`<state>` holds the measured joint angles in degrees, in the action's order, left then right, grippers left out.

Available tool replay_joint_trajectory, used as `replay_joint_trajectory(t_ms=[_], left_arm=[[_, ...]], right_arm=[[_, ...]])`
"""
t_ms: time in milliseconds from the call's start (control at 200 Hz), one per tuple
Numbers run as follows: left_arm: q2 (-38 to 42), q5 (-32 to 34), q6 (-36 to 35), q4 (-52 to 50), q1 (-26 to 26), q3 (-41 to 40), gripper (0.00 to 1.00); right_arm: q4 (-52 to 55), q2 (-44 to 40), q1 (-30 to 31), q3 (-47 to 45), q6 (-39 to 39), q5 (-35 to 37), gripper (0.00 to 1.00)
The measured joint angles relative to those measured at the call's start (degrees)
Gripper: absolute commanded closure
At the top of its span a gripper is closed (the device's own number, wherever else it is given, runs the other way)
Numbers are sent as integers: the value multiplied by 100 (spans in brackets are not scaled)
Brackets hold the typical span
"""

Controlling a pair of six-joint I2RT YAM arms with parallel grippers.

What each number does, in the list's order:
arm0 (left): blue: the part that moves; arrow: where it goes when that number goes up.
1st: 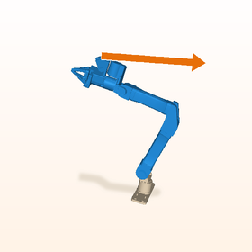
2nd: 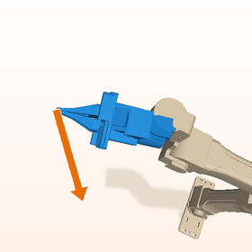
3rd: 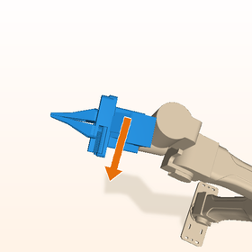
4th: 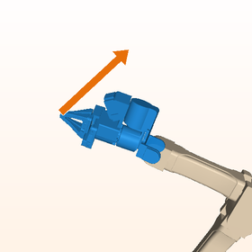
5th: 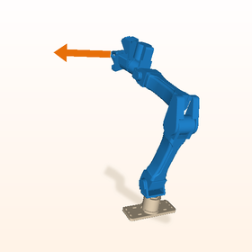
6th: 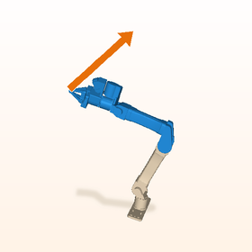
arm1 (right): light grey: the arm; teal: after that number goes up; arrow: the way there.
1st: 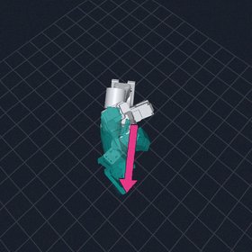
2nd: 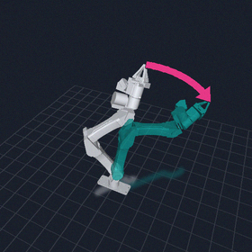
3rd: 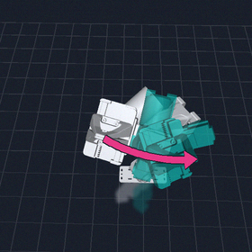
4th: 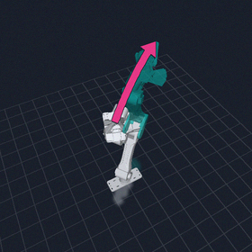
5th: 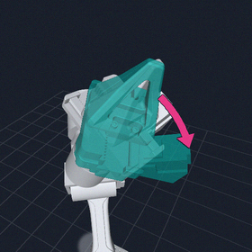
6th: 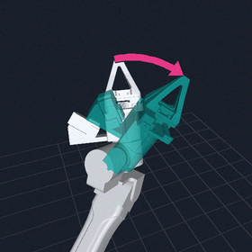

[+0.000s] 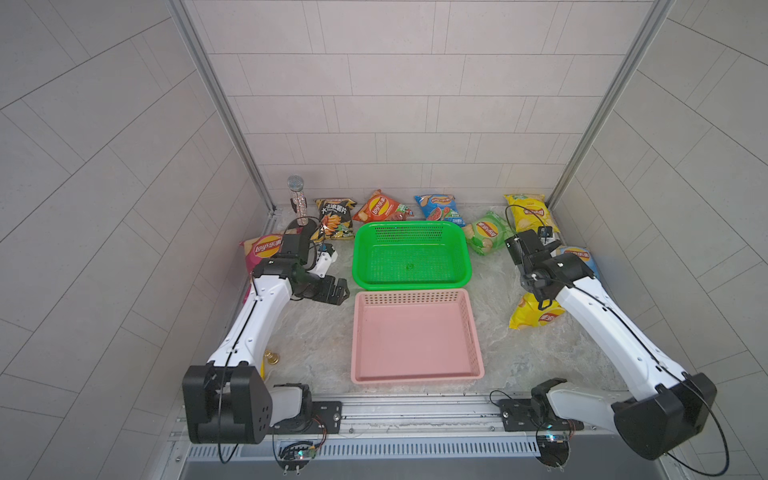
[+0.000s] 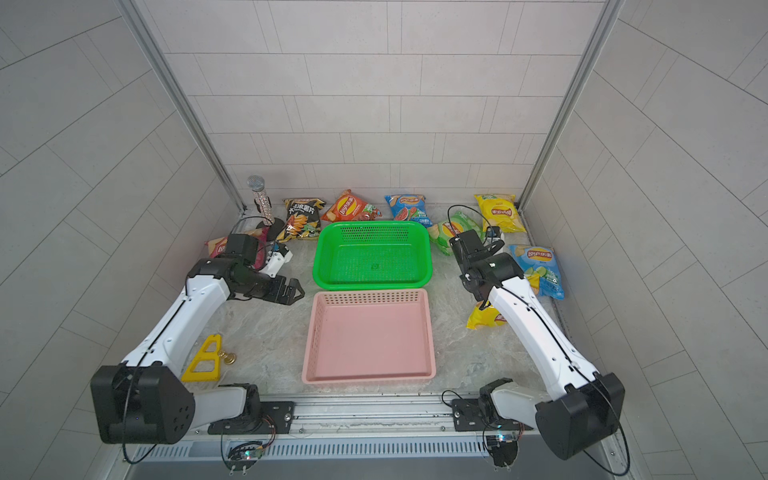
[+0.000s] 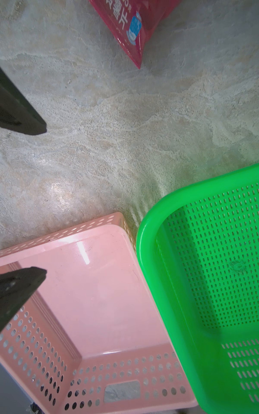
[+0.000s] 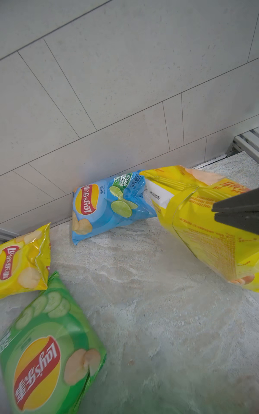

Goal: Put the potato chips into the basket
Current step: Pick up the potato chip from the corner of the board, then place the potato chip in the basket.

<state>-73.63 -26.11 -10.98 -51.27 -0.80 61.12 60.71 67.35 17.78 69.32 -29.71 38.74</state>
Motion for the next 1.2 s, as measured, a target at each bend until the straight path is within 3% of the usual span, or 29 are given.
replay_joint_trajectory(t_ms=[255, 610, 826, 1201], left_arm=[[0, 0, 0, 42, 0, -7, 0], [0, 24, 0, 44, 0, -9, 0], [0, 66, 0, 46, 0, -9, 0], [7, 199, 7, 68, 0, -52, 0]], right_arm=[[24, -422, 479, 479, 334, -372, 100], [-11, -160, 1423, 1858, 737, -774, 100], [-188, 999, 2015, 3217, 1099, -855, 100], [-809, 3788, 2225, 5737, 1458, -1283, 100]])
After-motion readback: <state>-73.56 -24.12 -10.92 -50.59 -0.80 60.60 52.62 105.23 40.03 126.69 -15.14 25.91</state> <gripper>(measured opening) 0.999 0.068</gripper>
